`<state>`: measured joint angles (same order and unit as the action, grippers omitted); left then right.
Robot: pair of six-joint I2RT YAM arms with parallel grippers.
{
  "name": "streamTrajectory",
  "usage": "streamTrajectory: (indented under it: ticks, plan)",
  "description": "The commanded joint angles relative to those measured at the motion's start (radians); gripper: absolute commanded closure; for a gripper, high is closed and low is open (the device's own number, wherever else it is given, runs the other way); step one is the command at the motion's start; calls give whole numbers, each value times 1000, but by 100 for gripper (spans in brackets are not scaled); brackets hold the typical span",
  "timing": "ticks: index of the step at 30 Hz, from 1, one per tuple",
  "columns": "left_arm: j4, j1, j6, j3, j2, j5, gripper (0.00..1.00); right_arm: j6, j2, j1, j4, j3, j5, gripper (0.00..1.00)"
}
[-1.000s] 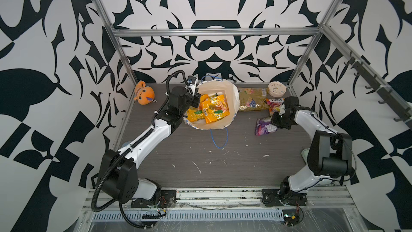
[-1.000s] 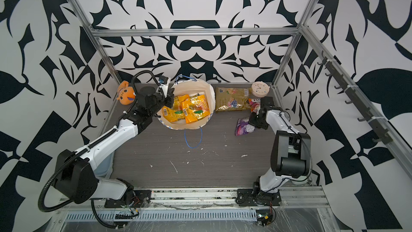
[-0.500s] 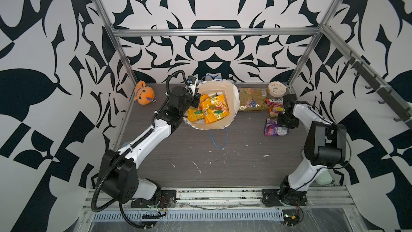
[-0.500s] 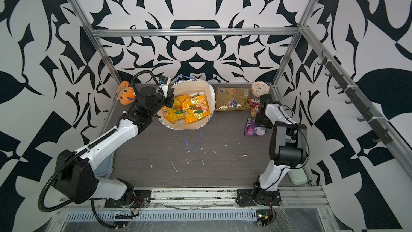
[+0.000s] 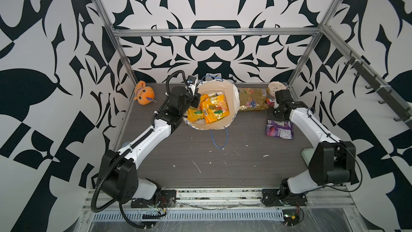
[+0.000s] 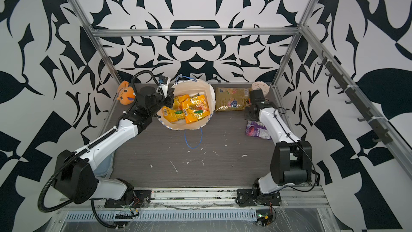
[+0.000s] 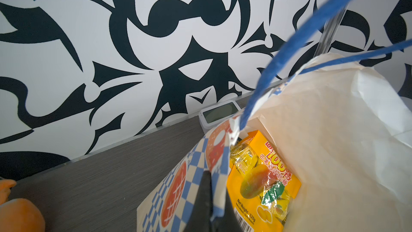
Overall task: Take the snacks out of the paper bag
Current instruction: Move the snack to the middle-right of the table.
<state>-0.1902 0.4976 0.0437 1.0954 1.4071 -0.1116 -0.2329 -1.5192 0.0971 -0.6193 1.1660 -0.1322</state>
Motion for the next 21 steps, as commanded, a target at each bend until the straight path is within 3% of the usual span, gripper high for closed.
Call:
streamTrajectory:
  ticks: [1,13,21]
  plan:
    - [-71,5,-15,21,-40,35,100,-80,-39,42,67,-107,36,100]
    - [-68,4,-10,9,-59,32,100,-137,-233,27,56,-79,-103,100]
    - [-51,4,4,8,-70,13,100,-201,-253,-46,19,-86,-138,100]
